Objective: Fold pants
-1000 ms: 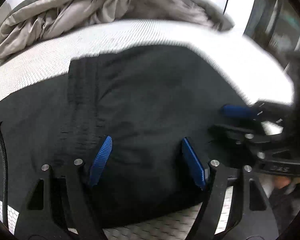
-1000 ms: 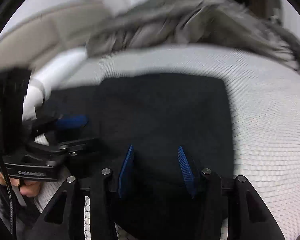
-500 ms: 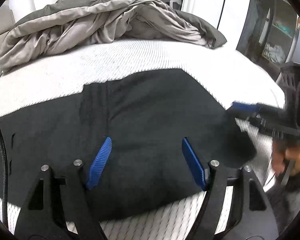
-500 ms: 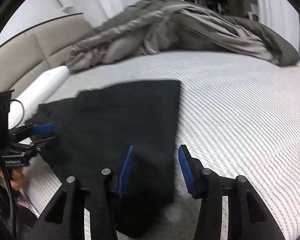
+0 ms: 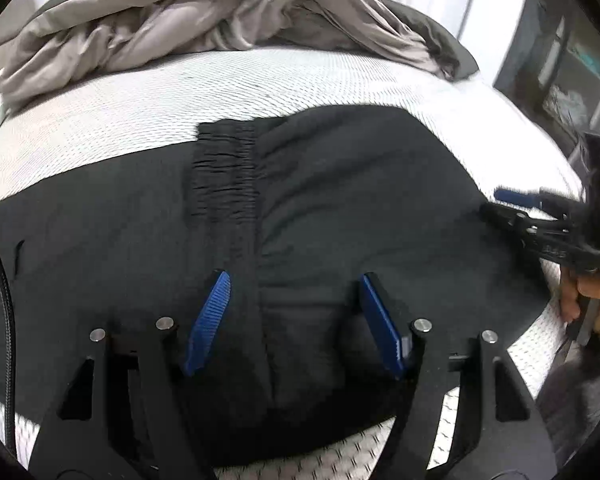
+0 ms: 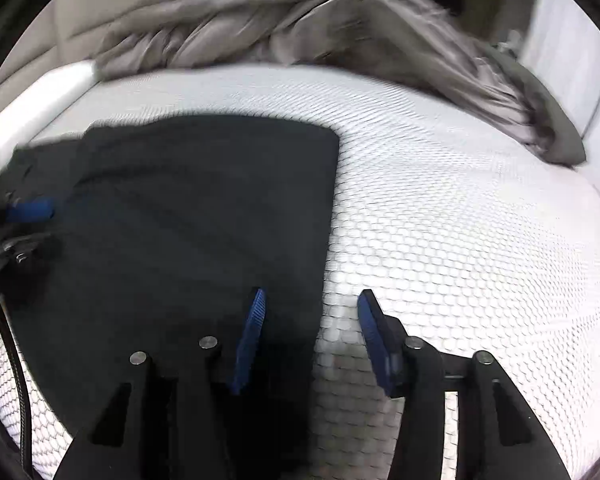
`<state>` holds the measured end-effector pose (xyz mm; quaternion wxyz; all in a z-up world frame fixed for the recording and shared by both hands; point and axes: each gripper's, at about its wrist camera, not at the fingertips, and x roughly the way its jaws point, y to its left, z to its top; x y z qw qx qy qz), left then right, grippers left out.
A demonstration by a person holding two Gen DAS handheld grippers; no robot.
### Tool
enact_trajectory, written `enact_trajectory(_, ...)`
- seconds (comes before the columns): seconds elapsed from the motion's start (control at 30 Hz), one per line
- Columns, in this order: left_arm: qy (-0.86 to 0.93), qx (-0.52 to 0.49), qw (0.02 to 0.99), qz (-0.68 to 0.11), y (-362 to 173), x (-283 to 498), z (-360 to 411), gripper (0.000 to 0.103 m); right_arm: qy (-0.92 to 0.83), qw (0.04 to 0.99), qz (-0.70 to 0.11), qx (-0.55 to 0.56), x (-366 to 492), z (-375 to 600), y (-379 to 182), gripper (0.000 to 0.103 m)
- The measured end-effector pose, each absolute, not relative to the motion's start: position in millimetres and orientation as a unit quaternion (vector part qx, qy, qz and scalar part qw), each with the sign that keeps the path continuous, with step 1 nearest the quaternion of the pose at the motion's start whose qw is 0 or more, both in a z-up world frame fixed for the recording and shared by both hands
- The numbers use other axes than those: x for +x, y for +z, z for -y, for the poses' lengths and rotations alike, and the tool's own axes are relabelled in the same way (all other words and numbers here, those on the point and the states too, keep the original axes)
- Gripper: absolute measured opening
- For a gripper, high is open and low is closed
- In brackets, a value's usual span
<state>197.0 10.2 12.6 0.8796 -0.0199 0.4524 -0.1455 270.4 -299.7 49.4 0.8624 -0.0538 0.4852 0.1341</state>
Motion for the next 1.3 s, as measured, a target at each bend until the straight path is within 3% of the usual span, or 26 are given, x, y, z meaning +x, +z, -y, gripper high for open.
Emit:
enact_trajectory(0.07,-0.138,-0.043,0.889,-0.434,26.7,194.3,-15.5,0.065,0.142,0.868,-0.476,0.013,270.5,312.5,62.9,0.050)
enact_trajectory(0.27,-0.130,-0.028,0.894,-0.429,31.1,225.5,18.6,0.065,0.185,0.857,-0.480,0.033,295.1,258.3,61.2,0.050)
enact_trajectory(0.43,-0.141,0.002,0.880,-0.453,-2.0,247.7,35.5,0.064,0.190,0.842,-0.504,-0.027,318.4,211.2,35.0,0.050)
enact_trajectory(0.63,-0.139,0.012,0.887,-0.440,2.9,230.5,11.0,0.063,0.110,0.848,-0.506,-0.111,306.3,246.3,32.1,0.050)
enact_trajectory(1.0,-0.092,-0.044,0.901,-0.421,32.6,228.0,-5.3,0.063,0.165,0.869,-0.466,0.009,269.2,266.4,73.3,0.050)
enact_trajectory(1.17,-0.081,-0.009,0.905,-0.417,32.4,255.4,14.1,0.063,0.183,0.842,-0.506,-0.032,296.2,229.6,54.3,0.053)
enact_trajectory(1.3,-0.081,-0.012,0.882,-0.464,-1.5,288.5,14.8,0.063,0.192,0.818,-0.540,-0.047,314.3,214.0,19.2,0.053)
